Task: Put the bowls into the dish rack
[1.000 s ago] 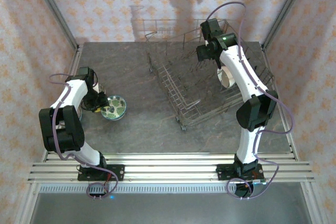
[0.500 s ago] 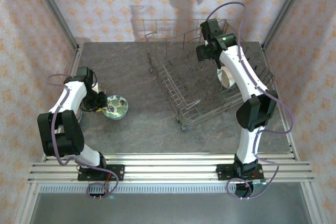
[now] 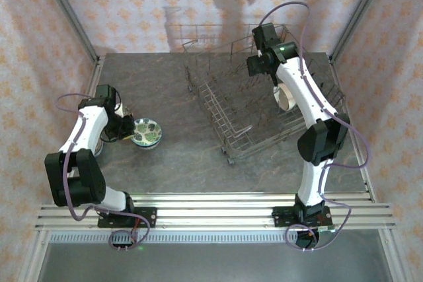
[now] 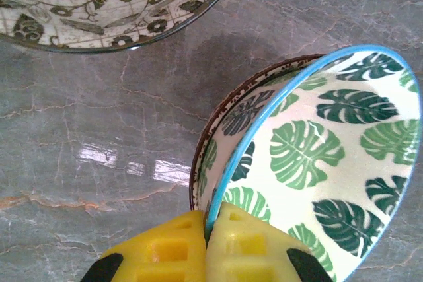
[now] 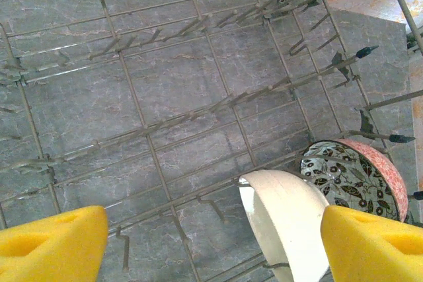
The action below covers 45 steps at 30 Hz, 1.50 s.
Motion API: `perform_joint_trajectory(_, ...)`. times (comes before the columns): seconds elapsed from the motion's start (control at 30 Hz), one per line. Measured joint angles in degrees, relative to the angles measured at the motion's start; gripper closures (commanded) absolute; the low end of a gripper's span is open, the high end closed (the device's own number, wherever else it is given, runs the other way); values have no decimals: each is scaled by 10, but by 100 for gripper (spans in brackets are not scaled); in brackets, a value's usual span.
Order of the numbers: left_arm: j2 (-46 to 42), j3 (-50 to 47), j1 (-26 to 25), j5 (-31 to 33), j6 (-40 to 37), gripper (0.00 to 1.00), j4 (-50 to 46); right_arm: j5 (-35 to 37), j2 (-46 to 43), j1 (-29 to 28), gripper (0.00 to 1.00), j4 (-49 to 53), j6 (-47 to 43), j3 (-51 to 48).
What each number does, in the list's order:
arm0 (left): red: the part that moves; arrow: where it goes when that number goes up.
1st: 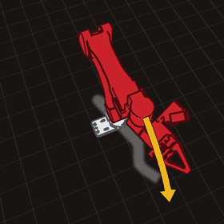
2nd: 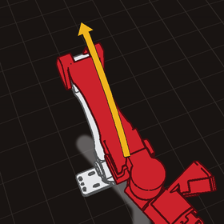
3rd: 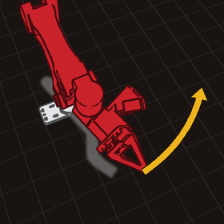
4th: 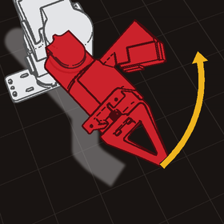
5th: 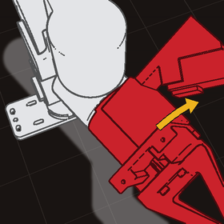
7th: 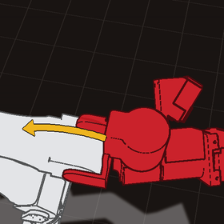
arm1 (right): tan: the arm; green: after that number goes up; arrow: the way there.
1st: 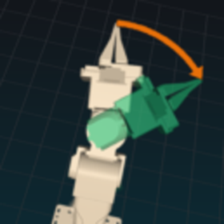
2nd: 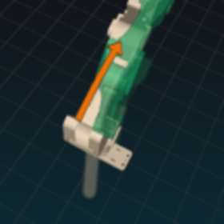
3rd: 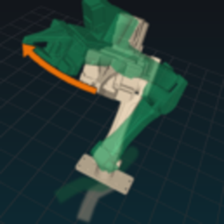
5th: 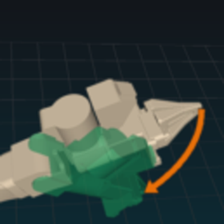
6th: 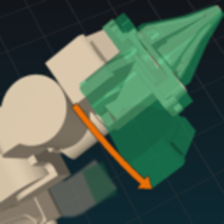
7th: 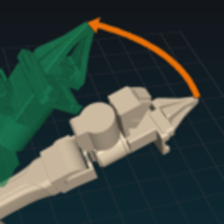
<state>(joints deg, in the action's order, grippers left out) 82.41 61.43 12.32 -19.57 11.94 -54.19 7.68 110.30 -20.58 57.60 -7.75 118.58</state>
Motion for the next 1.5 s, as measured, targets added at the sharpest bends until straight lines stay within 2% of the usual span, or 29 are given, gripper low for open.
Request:
perform_joint_trajectory(0.27,-48,-1,0,-6,11,100,-9,-5,0,0,16,-1,-8,0)
perform_joint_trajectory(0.47,-111,-1,-3,-26,29,100,-9,-39,5,0,16,7,-13,38)
perform_joint_trajectory(0.6,-143,14,-7,-42,45,100,-9,-91,23,0,17,19,-13,104)
perform_joint_trajectory(0.83,-154,88,-37,-61,88,100,33,-233,75,0,23,61,-14,236)
perform_joint_trajectory(1.03,-113,182,-82,-73,122,100,97,-364,84,0,28,70,-3,264)
perform_joint_trajectory(1.27,-10,309,-163,-75,137,100,153,-511,84,0,33,53,34,265)
perform_joint_trajectory(1.5,81,403,-221,-75,137,100,174,-572,82,0,35,27,55,260)
